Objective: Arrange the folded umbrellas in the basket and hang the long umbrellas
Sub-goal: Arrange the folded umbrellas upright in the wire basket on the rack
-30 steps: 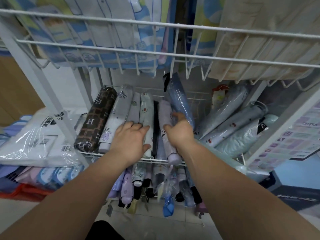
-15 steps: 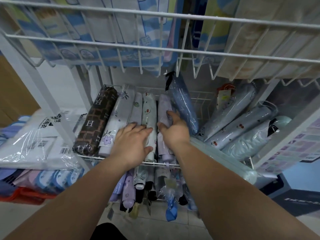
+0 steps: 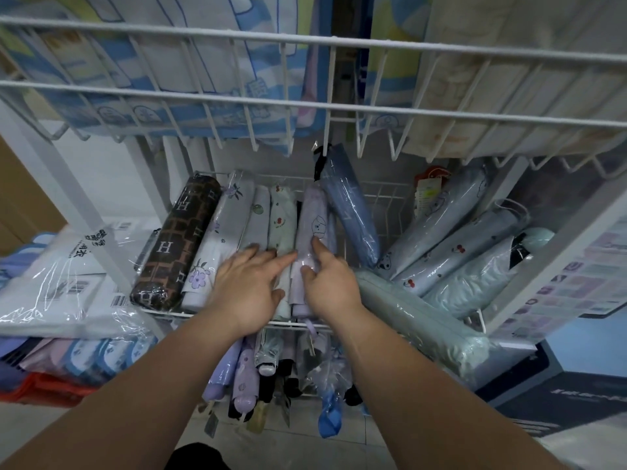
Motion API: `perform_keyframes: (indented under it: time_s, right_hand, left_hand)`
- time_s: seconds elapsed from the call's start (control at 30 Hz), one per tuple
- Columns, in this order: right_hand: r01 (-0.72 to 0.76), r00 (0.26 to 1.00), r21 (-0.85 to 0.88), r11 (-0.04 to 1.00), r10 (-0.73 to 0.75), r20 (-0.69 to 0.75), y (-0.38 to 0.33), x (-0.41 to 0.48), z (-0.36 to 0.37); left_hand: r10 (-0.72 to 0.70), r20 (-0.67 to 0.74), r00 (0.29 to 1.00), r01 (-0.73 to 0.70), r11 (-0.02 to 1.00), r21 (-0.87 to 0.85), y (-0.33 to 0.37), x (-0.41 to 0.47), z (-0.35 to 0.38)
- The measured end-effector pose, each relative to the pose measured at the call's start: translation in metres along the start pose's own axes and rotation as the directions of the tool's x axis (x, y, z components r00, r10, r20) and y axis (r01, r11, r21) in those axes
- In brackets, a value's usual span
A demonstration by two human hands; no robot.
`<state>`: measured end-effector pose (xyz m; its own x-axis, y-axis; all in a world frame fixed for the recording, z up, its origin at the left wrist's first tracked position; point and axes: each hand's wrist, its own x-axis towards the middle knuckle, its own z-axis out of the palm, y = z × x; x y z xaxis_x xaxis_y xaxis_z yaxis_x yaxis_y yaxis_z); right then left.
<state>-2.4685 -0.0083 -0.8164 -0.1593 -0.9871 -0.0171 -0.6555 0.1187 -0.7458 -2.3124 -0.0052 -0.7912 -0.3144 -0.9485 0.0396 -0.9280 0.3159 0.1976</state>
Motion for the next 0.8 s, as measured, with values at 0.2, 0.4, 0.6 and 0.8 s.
perform_keyframes:
  time_s: [0.2,0.4,0.6,0.8]
  right_hand:
    - [0.053,0.969,-0.139,0.989,-0.018,0.245,-0.009,0.009,-0.03]
    - [0.154,0.978,-0.437,0.886,-0.076,0.192,-0.019,-0.014,-0.122]
    - [0.078,0.964,-0.577,0.813,0.087,0.252,0.012,-0.053,-0.178]
    - [0.011,0.943,-0.469,0.883,0.148,0.299,0.036,-0.056,-0.179]
  left_hand:
    - [-0.009,0.063,0.998,0.01,1.0,-0.013,0.006,0.003,-0.003]
    - [-0.001,-0.189,0.982,-0.04,0.976,-0.214,0.043,-0.01,-0.013]
    - [0.021,0.019,1.0,-0.007,0.819,-0.574,0.112,-0.024,-0.005]
    - [0.001,0.15,0.989,0.071,0.879,-0.471,0.141,-0.015,0.005]
